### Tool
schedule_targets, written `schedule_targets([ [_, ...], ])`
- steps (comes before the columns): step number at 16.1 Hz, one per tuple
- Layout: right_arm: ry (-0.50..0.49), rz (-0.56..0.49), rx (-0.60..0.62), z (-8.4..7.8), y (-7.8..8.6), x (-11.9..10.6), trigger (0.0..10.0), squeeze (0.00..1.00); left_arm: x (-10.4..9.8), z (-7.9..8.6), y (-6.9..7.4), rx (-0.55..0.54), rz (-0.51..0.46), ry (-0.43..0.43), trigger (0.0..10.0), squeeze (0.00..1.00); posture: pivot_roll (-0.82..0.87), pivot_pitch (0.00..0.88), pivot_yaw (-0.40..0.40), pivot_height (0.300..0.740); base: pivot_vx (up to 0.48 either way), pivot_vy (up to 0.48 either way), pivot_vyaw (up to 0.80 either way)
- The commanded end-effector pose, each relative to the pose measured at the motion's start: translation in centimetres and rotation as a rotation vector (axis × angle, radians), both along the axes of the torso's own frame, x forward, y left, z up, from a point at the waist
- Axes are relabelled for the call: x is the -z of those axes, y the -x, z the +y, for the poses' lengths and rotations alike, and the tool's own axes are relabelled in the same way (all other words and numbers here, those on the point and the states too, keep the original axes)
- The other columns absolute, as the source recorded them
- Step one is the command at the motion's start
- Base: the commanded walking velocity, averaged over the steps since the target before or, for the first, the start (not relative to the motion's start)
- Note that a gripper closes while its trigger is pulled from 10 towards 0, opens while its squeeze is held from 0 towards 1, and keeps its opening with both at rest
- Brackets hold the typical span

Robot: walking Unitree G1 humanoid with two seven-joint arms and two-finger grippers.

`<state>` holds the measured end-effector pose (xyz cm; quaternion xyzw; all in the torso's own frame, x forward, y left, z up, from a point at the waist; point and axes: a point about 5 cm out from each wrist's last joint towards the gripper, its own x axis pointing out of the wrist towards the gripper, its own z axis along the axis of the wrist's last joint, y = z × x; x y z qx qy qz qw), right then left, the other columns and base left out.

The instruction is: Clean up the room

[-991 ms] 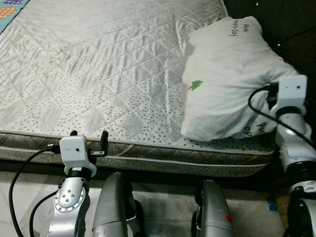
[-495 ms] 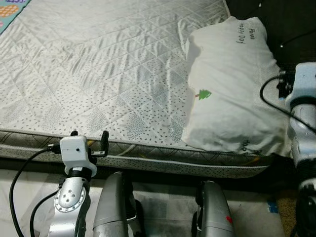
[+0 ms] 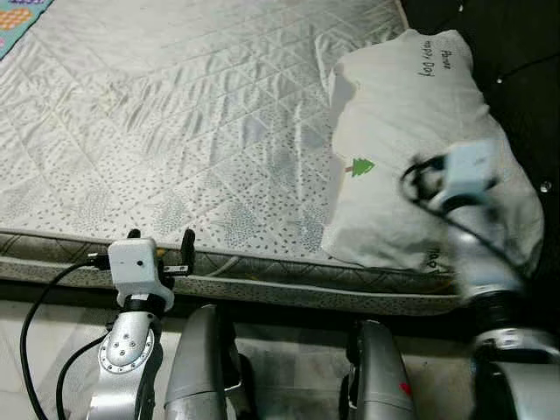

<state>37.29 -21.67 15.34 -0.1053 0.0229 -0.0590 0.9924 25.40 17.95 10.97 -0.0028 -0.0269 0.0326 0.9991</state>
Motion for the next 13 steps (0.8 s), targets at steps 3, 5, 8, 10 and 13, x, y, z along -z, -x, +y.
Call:
schedule_targets([
  [3, -0.076, 0.288, -0.074, 1.9, 1.8, 6.2, 10.0, 0.89, 0.3, 0.2, 0.4, -0.016, 0.013, 0.0, 10.0, 0.0, 0.12, 0.184, -0.008, 0.583, 0.0, 0.0, 0.0],
  [5, -0.073, 0.308, -0.114, 2.6, 1.8, 6.4, 10.0, 0.31, 0.2, 0.1, 0.3, -0.015, 0.012, 0.0, 10.0, 0.0, 0.11, 0.187, -0.003, 0.583, 0.0, 0.0, 0.0],
  [8, -0.094, 0.095, -0.211, 3.8, -0.4, 1.3, 10.0, 0.0, -1.3, 0.0, -0.5, 0.021, -0.045, -0.022, 10.0, 0.0, 0.1, 0.181, 0.008, 0.583, 0.0, 0.0, 0.0],
  [10, 0.063, -0.077, -0.357, 6.1, -0.7, -1.5, 10.0, 0.0, -2.0, 0.0, -1.0, 0.002, -0.078, -0.053, 10.0, 0.0, 0.1, 0.172, 0.013, 0.583, 0.0, 0.0, 0.0],
  [13, 0.038, -0.174, -0.48, 9.2, 0.1, -2.6, 10.0, 0.0, -2.7, -0.9, -1.3, 0.069, -0.099, -0.093, 10.0, 0.0, 0.11, 0.168, 0.007, 0.583, 0.0, 0.0, 0.0],
])
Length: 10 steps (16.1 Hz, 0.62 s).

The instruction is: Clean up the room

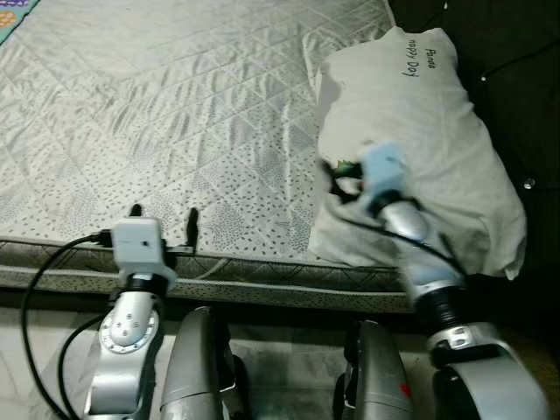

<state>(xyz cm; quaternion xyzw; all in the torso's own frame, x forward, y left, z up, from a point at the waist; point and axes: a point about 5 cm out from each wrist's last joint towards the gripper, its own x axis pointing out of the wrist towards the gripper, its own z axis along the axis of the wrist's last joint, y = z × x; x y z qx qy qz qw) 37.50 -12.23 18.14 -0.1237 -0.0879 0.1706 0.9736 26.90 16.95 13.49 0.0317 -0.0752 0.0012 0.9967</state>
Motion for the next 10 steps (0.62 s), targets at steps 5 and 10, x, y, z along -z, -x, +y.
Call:
schedule_targets([
  [5, -0.234, 0.03, 0.125, 0.0, 2.1, 0.9, 10.0, 0.0, -1.2, -1.5, 1.5, 0.08, -0.034, -0.075, 10.0, 0.0, 0.15, 0.171, -0.032, 0.583, 0.0, 0.0, 0.0],
  [10, -0.377, 0.012, 0.209, -1.4, 4.0, 0.4, 10.0, 0.0, 0.3, -0.3, 3.0, -0.095, 0.028, 0.04, 10.0, 0.0, 0.11, 0.178, -0.035, 0.592, 0.0, 0.0, 0.0],
])
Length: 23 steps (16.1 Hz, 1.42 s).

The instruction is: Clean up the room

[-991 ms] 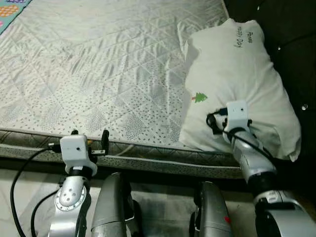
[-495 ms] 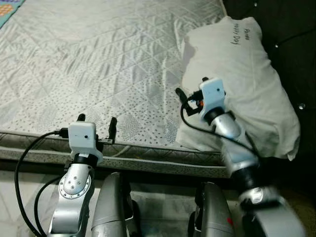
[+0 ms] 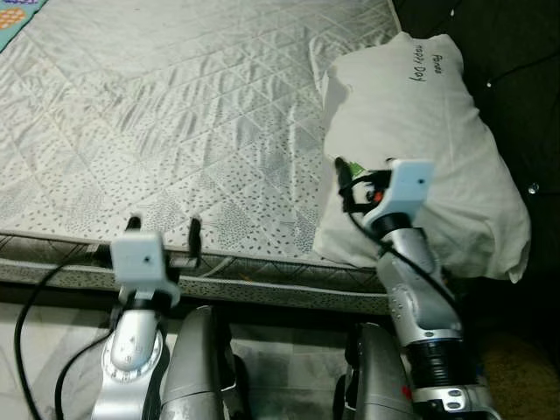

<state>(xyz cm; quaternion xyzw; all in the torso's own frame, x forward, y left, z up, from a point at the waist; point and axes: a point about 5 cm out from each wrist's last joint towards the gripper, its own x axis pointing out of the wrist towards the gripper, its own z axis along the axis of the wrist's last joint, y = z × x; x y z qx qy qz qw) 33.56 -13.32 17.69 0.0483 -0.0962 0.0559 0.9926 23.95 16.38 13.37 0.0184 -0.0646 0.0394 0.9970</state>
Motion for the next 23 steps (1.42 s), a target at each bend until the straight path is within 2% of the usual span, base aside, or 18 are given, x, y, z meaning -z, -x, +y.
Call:
schedule_targets([
  [1, -0.008, 0.013, 0.015, -0.8, 0.4, -0.1, 10.0, 0.0, 0.2, 0.1, 0.2, 0.0, 0.012, -0.008, 10.0, 0.0, 0.11, 0.177, -0.043, 0.605, 0.0, 0.0, 0.0],
  [3, 0.013, 0.025, -0.01, -1.0, 0.4, -0.1, 10.0, 0.0, -0.3, -0.2, -0.1, 0.13, 0.015, -0.072, 10.0, 0.0, 0.13, 0.177, -0.062, 0.627, 0.0, 0.0, 0.0],
  [5, -0.01, 0.021, -0.035, -0.3, 0.3, -0.4, 10.0, 0.0, -0.4, -0.1, -0.5, 0.218, 0.024, -0.125, 10.0, 0.0, 0.13, 0.165, -0.057, 0.65, 0.0, 0.0, 0.0],
  [7, -0.022, 0.012, -0.019, 0.0, 0.6, -0.5, 10.0, 0.0, -0.5, 0.1, -1.4, 0.152, 0.01, -0.089, 10.0, 0.0, 0.12, 0.137, -0.031, 0.673, 0.0, 0.0, 0.0],
  [9, -0.029, 0.027, -0.005, -0.1, 0.8, 0.0, 10.0, 0.0, 0.2, -0.3, -1.7, 0.114, 0.015, -0.053, 10.0, 0.0, 0.11, 0.108, -0.02, 0.686, 0.0, 0.0, 0.0],
  [11, -0.028, 0.03, 0.0, -0.2, 1.3, 0.3, 10.0, 0.0, 1.5, -1.6, -1.2, 0.157, 0.043, -0.031, 10.0, 0.0, 0.1, 0.072, -0.015, 0.708, 0.0, 0.0, 0.0],
  [12, -0.007, 0.043, 0.012, -0.6, 1.5, 0.9, 10.0, 0.0, 3.0, -1.6, -1.1, 0.116, 0.092, -0.003, 10.0, 0.0, 0.1, 0.05, -0.011, 0.722, 0.0, 0.0, 0.0],
  [14, 0.018, 0.059, 0.034, -1.4, 1.8, 1.7, 10.0, 0.0, 3.9, -0.8, -0.9, 0.055, 0.113, 0.012, 10.0, 0.0, 0.1, 0.023, -0.008, 0.74, 0.0, 0.0, 0.0],
  [17, 0.052, 0.11, 0.085, -3.2, 2.6, 3.5, 10.0, 0.0, 4.6, 0.3, -0.8, 0.029, 0.134, 0.074, 10.0, 0.0, 0.1, 0.0, -0.002, 0.74, 0.0, 0.0, 0.0],
  [18, 0.045, 0.141, 0.102, -3.7, 2.9, 4.4, 10.0, 0.0, 4.5, 0.4, -1.0, 0.03, 0.126, 0.06, 10.0, 0.0, 0.09, 0.0, 0.003, 0.74, 0.0, 0.0, 0.0],
  [20, 0.051, 0.173, 0.101, -3.8, 3.5, 5.4, 10.0, 0.0, 4.6, 0.4, -1.2, 0.021, 0.117, 0.038, 10.0, 0.0, 0.09, 0.0, 0.008, 0.74, 0.0, 0.0, 0.0],
  [23, 0.056, 0.174, 0.111, -3.9, 3.8, 5.5, 10.0, 0.0, 4.9, 1.0, -1.0, 0.007, 0.115, 0.066, 10.0, 0.0, 0.08, 0.0, 0.011, 0.74, 0.0, 0.0, 0.0],
])
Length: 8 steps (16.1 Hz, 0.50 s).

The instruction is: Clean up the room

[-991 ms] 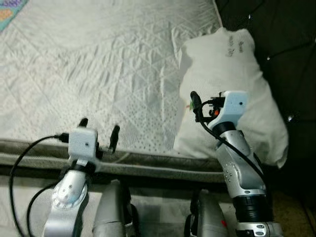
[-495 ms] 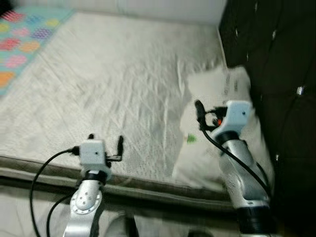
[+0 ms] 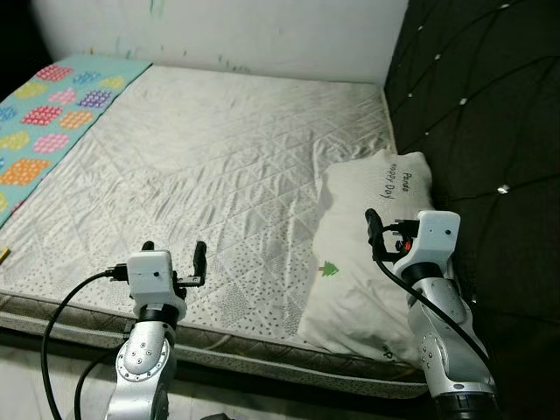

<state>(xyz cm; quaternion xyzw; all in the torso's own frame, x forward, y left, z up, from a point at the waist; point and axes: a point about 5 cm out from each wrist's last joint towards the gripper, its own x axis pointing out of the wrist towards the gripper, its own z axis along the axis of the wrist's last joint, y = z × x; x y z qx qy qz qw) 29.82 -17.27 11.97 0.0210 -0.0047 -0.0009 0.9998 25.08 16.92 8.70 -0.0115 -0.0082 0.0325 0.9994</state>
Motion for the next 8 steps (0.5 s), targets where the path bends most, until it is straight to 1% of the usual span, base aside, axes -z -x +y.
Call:
schedule_targets([
  [1, 0.002, -0.005, 0.003, -0.2, 0.2, 0.0, 10.0, 0.0, 0.6, 0.6, 0.6, -0.019, 0.016, 0.012, 10.0, 0.0, 0.08, 0.0, 0.009, 0.74, 0.0, 0.0, 0.0],
  [3, 0.017, 0.015, 0.005, -0.5, 0.6, 0.5, 10.0, 0.0, 1.0, 0.4, 1.2, -0.013, 0.036, 0.037, 10.0, 0.0, 0.09, 0.0, -0.001, 0.74, 0.0, 0.0, 0.0],
  [4, 0.016, 0.045, 0.014, -0.7, 0.7, 1.0, 10.0, 0.0, 1.0, 0.4, 1.5, -0.014, 0.038, 0.046, 10.0, 0.0, 0.1, 0.013, -0.007, 0.74, 0.0, 0.0, 0.0],
  [6, 0.02, 0.063, 0.007, -0.7, 0.8, 1.3, 10.0, 0.0, 1.2, 0.3, 1.9, -0.024, 0.042, 0.065, 10.0, 0.0, 0.1, 0.013, -0.011, 0.74, 0.0, 0.0, 0.0],
  [7, 0.009, 0.081, -0.009, -0.5, 0.6, 1.5, 10.0, 0.0, 1.2, 0.2, 1.9, -0.025, 0.039, 0.066, 10.0, 0.0, 0.1, 0.009, -0.011, 0.74, 0.0, 0.0, 0.0],
  [8, 0.002, 0.079, -0.016, -0.3, 0.3, 1.4, 10.0, 0.0, 1.1, 0.0, 1.8, -0.023, 0.036, 0.069, 10.0, 0.0, 0.1, 0.004, -0.01, 0.74, 0.0, 0.0, -0.8],
])
